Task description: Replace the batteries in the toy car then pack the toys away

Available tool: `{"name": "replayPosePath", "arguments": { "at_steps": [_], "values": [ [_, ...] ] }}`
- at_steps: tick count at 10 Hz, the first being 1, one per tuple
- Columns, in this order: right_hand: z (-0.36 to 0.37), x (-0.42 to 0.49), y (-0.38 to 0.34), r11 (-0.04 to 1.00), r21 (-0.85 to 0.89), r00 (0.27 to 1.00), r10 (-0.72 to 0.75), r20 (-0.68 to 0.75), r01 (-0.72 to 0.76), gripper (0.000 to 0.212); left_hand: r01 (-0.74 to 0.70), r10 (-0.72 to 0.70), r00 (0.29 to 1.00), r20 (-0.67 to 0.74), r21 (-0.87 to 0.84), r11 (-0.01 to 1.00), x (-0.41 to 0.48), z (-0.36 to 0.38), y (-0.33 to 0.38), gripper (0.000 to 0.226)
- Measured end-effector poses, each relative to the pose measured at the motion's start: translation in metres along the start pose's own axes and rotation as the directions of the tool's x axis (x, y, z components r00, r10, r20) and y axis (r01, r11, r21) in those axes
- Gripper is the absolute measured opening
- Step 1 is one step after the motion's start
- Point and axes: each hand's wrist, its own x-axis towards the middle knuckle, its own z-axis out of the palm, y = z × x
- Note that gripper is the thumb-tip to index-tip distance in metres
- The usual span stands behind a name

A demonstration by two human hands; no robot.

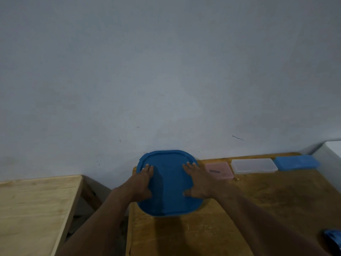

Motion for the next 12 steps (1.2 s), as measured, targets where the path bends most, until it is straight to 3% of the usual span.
{"name": "replayPosePath", "arguments": {
  "at_steps": [1,3,6,8,10,12],
  "values": [
    [0.001,0.003,0.001,0.998,-0.065,0.998,0.005,0.058,-0.001,0.118,0.024,-0.029,0.997,0.077,0.063,0.998,0.003,-0.001,0.001,0.12],
    [-0.002,0.016,-0.001,0.985,-0.17,0.988,0.014,0.152,0.012,0.132,0.065,-0.07,0.998,0.008,0.295,0.953,0.012,0.002,0.009,0.13],
    [0.004,0.02,0.003,0.989,-0.145,0.988,0.007,0.154,0.016,0.133,0.102,-0.126,0.991,0.045,0.349,0.931,0.019,0.001,0.022,0.132],
    [0.003,0.017,-0.006,0.989,-0.145,0.991,0.039,0.129,-0.02,0.132,0.155,-0.166,0.986,0.022,0.264,0.952,0.011,0.005,0.021,0.126],
    [0.006,0.005,-0.015,0.99,-0.129,0.998,0.064,0.029,-0.06,0.118,0.191,-0.183,0.98,-0.075,0.136,0.972,-0.002,0.01,0.024,0.115],
    [0.013,-0.016,-0.022,0.987,-0.087,0.984,0.121,-0.129,-0.132,0.07,0.225,-0.218,0.94,-0.264,-0.002,0.974,-0.022,0.026,0.027,0.097]
  ]
}}
